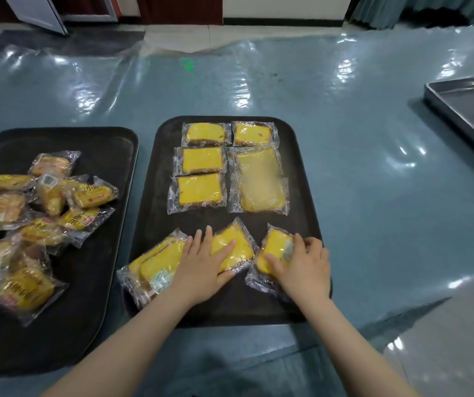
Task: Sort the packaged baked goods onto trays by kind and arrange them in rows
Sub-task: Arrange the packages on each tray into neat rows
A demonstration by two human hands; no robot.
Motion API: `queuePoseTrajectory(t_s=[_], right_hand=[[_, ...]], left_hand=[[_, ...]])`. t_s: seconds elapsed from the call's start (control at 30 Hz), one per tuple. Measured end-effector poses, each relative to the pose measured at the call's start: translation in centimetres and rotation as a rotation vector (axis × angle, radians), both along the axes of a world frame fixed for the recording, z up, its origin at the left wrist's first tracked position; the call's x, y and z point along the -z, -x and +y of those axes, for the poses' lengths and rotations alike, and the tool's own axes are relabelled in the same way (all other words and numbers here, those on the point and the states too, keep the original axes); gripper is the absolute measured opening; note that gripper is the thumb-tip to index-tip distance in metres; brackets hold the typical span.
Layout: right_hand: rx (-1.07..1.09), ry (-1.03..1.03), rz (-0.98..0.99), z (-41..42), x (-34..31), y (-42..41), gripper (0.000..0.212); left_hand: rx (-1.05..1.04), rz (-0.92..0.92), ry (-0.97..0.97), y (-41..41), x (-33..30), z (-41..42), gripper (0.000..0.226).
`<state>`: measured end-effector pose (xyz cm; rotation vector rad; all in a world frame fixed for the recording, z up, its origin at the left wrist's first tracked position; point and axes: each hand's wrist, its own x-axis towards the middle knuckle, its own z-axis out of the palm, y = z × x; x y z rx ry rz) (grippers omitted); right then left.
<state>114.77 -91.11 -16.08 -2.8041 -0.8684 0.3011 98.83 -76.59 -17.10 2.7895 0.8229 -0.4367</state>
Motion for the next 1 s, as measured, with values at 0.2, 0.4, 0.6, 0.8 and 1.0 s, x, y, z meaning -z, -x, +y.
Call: queuePoseTrajectory(t_s=[0.2,0.4,0.6,0.8,1.0], right_hand=[[-0.387,0.075,0.147,0.2,0.0,-0.1,0.078],[-0.194,-0.120,0.068,-0.8,-0.1,0.4,0.073],[-0.168,-0.168,0.131,-0.7,-0.3,0.8,0.064],[-0.167,-0.490,0.241,0.1,-3.1,-0.2,0.033],[-0.139,-0.322,0.222,2.0,-5.3,-4.4,0.026]], left_hand=[[0.001,0.037,-0.015,0.1,-0.1,0.2,0.074],[-0.048,0.004,0.030,1.0,0.0,0.7,0.090],[-0.095,-0.001,0.045,1.3,-0.2,1.4,0.090],[-0.058,0.019,-0.048,0.2,-0.7,2.7,0.075],[-0.275,-0.119,-0.077,1.4,-1.2,4.3,0.084]])
